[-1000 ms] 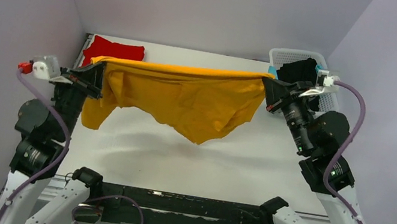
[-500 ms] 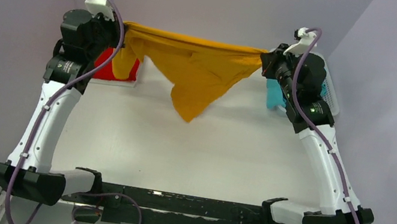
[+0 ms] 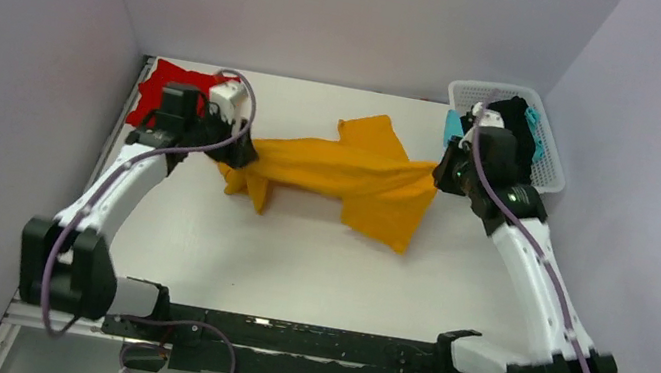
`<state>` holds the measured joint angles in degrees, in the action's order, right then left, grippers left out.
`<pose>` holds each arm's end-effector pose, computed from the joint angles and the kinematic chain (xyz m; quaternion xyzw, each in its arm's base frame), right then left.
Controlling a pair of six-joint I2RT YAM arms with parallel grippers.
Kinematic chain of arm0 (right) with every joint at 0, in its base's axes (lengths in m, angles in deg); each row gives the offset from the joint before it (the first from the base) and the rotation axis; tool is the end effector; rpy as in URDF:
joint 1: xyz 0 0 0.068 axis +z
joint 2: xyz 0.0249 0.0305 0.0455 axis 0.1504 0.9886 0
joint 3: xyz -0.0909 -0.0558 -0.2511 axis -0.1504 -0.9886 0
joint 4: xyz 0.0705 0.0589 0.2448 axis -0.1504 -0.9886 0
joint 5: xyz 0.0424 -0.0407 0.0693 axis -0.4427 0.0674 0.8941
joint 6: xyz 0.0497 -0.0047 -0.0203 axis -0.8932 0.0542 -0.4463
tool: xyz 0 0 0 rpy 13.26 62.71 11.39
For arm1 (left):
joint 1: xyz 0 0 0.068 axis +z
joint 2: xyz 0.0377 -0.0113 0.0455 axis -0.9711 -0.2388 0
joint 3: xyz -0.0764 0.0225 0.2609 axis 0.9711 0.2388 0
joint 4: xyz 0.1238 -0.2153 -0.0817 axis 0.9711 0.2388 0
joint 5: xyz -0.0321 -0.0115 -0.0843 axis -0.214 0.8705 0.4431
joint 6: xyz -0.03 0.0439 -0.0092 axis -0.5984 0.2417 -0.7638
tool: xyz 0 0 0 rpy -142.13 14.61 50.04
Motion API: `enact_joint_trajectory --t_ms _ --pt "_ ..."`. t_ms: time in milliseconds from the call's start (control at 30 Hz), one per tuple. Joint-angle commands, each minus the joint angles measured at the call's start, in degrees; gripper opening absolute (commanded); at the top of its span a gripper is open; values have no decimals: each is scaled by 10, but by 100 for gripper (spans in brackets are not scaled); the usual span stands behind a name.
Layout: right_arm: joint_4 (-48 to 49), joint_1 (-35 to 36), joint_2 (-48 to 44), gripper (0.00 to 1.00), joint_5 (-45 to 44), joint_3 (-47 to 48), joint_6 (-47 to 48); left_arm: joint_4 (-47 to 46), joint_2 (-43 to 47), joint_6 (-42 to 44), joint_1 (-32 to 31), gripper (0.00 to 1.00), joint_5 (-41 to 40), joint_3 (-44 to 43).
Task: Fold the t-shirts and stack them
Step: Flatten out the tshirt
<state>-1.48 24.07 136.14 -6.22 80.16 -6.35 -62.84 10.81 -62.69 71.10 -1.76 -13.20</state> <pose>0.2275 0.0617 0.3813 0.0068 0.8697 0.1197 0.4789 0.2715 -0.0420 0.3331 0.1930 0.8223 -0.2280 0.4844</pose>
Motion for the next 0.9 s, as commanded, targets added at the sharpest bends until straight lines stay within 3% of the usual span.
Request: enact_joint_trajectory --t_ms 0,33,167,200,300,367,567,667,733,867 --pt "-69 -25 119 30 -92 2 -24 -24 -94 -62 -26 99 23 50" --pt "-83 -27 154 47 -114 19 -28 -7 -114 -74 -31 99 21 40" --pt "-118 -28 249 95 -209 85 -55 -1 -125 -168 -49 99 -20 37" --pt "-125 -27 262 99 -225 91 -64 1 -113 -186 -58 99 -39 45" --pt "-122 -27 260 100 -264 79 -90 29 -50 -241 -100 99 -210 82" --pt "-100 -27 236 100 -272 52 -103 59 -5 -285 -117 99 -282 110" --pt "5 -29 102 100 -256 -77 -157 87 155 -388 -132 99 -341 252" --pt "70 -32 9 100 -223 -163 -175 59 205 -417 -131 99 -348 325" --pt "101 -33 -42 100 -188 -205 -181 22 216 -429 -130 100 -343 356" --pt "129 -35 -115 100 -119 -273 -180 -77 178 -434 -130 89 -291 375"
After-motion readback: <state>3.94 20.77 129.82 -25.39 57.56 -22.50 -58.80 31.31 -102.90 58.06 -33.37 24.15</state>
